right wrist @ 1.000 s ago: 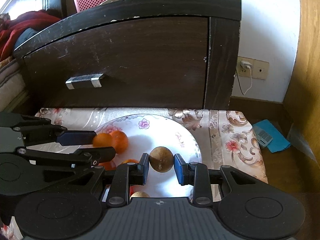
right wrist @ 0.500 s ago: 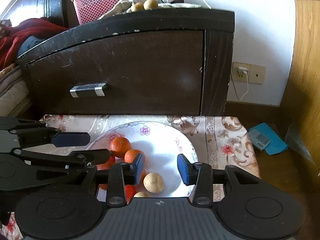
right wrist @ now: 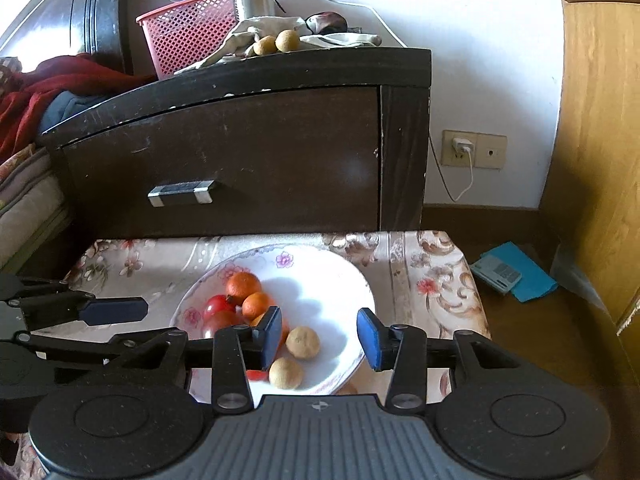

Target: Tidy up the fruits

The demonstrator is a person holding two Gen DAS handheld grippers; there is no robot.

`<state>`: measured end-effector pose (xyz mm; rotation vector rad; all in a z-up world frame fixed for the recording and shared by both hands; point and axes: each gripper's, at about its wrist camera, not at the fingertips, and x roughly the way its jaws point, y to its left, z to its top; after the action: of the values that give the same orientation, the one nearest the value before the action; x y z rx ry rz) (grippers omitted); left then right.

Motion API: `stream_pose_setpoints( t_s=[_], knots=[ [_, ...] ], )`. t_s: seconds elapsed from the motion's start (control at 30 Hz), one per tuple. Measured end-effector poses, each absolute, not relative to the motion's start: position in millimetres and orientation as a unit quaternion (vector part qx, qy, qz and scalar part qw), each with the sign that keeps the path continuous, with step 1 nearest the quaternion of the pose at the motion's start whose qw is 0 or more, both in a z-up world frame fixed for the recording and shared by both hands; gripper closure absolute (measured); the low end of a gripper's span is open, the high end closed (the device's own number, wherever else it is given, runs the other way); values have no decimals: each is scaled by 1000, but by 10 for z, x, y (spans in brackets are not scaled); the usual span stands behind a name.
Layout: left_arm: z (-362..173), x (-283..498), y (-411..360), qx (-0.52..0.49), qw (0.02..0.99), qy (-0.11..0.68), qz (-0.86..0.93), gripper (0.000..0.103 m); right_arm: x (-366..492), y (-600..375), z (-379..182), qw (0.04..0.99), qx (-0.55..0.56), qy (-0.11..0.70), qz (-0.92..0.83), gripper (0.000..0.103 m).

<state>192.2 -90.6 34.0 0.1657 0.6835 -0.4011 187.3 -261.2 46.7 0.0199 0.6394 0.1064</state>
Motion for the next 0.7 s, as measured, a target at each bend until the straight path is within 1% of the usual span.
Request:
stream_pose_setpoints(
  t_s=[0.07,0.23,0.3,0.33,0.37,0.43,0.5,0.7],
  knots=[
    [338,1862,-870,74,919,335,-192,51,1811,-2585,469,947,10,318,52,66],
    [386,1723,-832,63,920,337,-188,48,1656,-2513,470,944,8,325,54,66],
    [415,1671,-826,60,922,334,-188,45,1585,-2499,473,943,11,328,54,65],
    [426,1640,-825,60,922,333,-187,44,1544,-2495,476,943,12,328,53,62],
    [433,1616,-822,60,922,333,-185,42,1502,-2490,477,943,14,328,53,60],
    [443,1570,-818,59,923,334,-179,39,1433,-2485,479,943,15,329,53,60],
    [452,1518,-813,60,925,333,-171,33,1366,-2475,489,942,19,330,53,60],
    [478,1369,-785,57,931,327,-149,22,1212,-2440,518,942,26,329,55,57]
  ],
)
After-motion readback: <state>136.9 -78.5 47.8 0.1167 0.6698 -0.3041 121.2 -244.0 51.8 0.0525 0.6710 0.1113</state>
